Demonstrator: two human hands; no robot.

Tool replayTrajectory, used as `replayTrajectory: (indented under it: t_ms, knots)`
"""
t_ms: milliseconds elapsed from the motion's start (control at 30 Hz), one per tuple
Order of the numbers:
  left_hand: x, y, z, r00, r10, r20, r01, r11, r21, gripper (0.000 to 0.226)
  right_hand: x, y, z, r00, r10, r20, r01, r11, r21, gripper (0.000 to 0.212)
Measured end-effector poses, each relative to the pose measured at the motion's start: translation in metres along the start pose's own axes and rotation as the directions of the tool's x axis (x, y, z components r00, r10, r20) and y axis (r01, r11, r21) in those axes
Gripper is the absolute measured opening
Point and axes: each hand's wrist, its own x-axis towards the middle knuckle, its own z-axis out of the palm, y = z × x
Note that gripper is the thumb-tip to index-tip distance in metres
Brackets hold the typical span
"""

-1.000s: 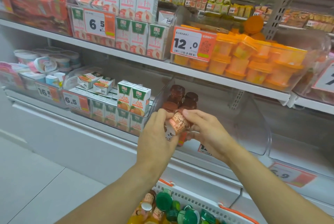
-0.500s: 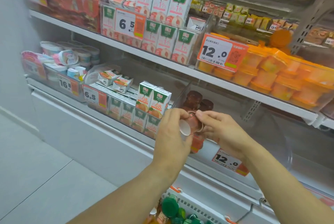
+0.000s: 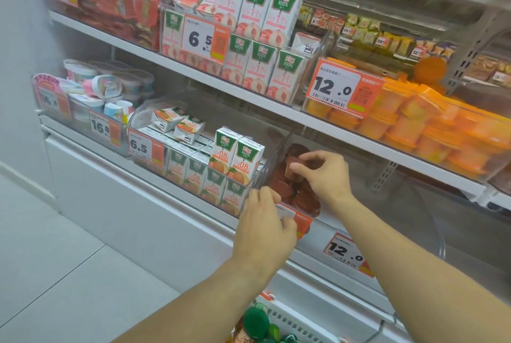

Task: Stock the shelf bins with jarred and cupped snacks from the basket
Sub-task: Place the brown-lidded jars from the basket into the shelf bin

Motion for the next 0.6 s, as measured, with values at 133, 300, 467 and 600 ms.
replayTrajectory:
  t_ms: [133,300,467,600]
  knots:
    - [0.002,-0.002,0.001,1.0,-0.026,0.013,0.026,1.0,0.011,0.022,-0.001,0.002,0.01,0.995,-0.095,0.036,0.098,0.991,-0.088,0.013]
    - [0.002,-0.002,0.005,0.999,-0.03,0.013,0.03,1.0,0.009,0.016,-0.004,0.007,0.013,0.982,-0.187,0.038,0.191,0.966,-0.173,0.017]
    - [0.005,0.001,0.001,0.996,-0.081,0.045,0.079,0.996,0.036,0.01,-0.022,-0.004,0.001,0.946,-0.308,-0.105,0.295,0.948,-0.124,0.017]
    - [0.006,-0.001,0.0,0.918,-0.174,0.355,0.068,0.954,0.291,0.016,-0.089,-0.009,-0.017,0.891,-0.356,-0.282,0.39,0.917,0.077,0.014]
